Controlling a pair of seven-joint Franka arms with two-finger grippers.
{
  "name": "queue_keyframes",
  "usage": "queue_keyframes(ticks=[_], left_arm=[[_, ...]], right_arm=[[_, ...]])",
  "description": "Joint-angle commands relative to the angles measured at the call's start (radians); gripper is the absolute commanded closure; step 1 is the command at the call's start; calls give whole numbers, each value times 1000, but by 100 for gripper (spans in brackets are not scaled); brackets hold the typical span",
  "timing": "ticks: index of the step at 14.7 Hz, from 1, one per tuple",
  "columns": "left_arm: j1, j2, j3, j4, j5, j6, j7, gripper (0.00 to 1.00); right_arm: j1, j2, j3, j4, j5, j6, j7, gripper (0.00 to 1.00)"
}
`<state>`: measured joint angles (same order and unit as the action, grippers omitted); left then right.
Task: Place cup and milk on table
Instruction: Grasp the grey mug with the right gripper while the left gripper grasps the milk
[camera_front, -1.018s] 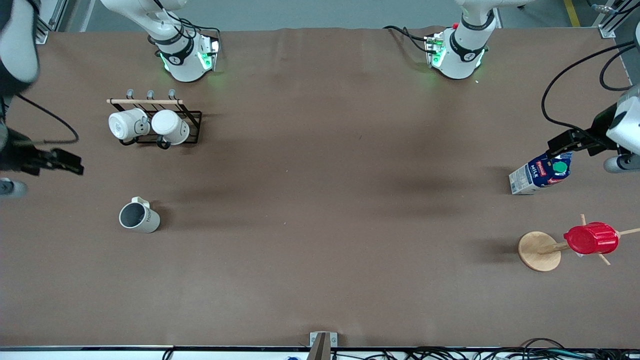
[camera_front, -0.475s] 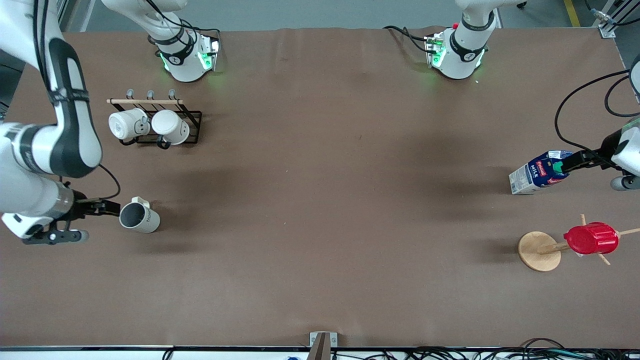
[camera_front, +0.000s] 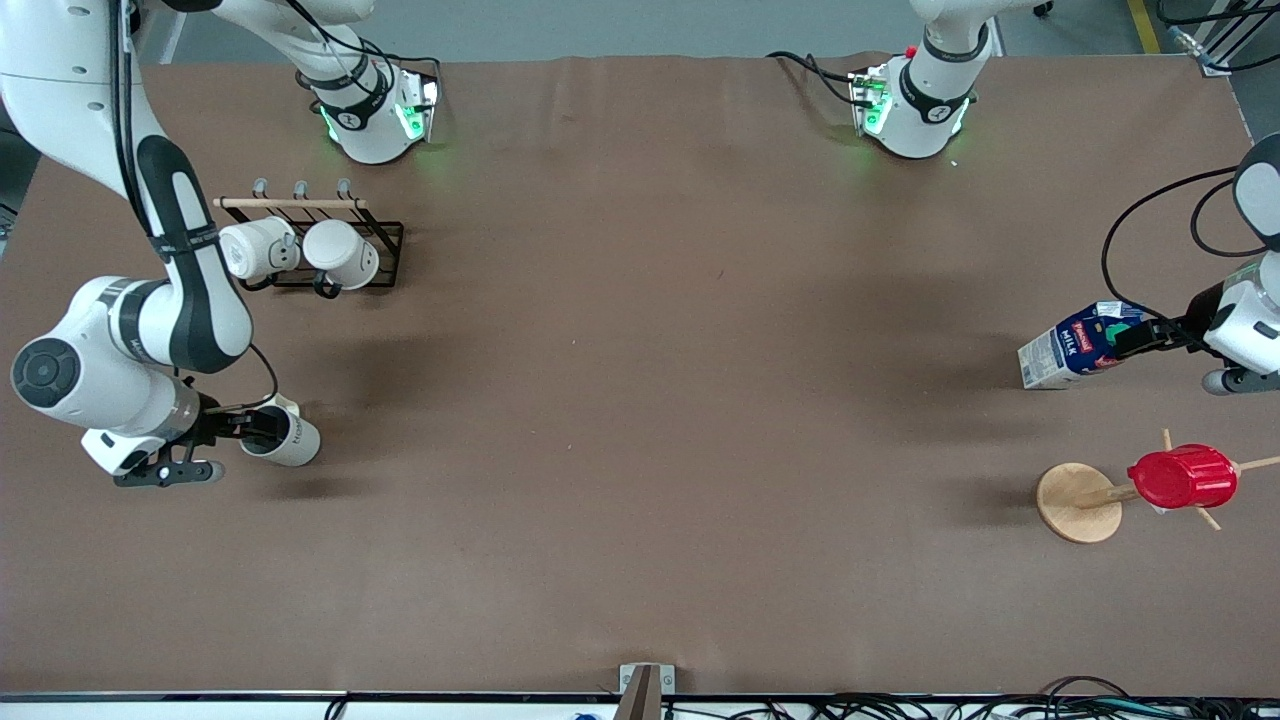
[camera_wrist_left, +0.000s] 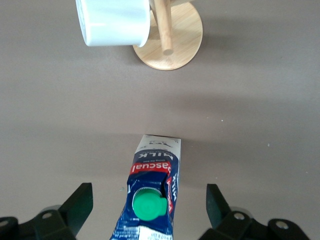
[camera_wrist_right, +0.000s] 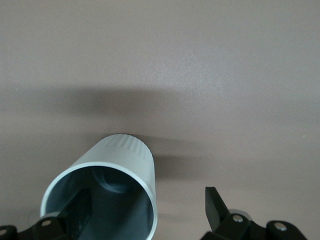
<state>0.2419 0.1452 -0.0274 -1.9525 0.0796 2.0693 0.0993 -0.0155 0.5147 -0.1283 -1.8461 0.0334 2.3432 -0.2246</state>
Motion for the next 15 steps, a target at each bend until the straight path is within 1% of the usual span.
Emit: queue_keyframes(ticks=[1,2,3,4,5,6,8,12,14,15], left_arm=[[11,8,-6,-25,3,35,3,0],[13,11,-6,-37,3,43,5,0],[14,11,-6,-52,3,57,10,0],[20,10,-8,-72,3,78,10,0],[20,10,-8,-86,3,86,10,0],[20,8,-8,-95,3,87,11,0],[20,5,-8,-112,2,87,14,0],[31,7,-8,-129,2,94,16,0],[34,7,-8,-135,2,98,39,2],[43,8,-8,-137,2,100,45,6]], right_arm=[[-9,-7,9,-33,22,31,-19,2],[-9,-4,9,-31,23,33,-19,6],[-11,5,9,-31,25,34,-19,14],[-11,8,9,-31,39,41,-19,35],[-11,10,9,-31,51,42,-19,64],[-11,10,9,-31,56,42,-18,99],[-14,10,9,-31,71,41,-19,100],[-14,8,9,-21,72,30,-18,100],[-12,4,9,-15,74,12,-16,100],[-8,-4,9,5,74,-23,-12,100]])
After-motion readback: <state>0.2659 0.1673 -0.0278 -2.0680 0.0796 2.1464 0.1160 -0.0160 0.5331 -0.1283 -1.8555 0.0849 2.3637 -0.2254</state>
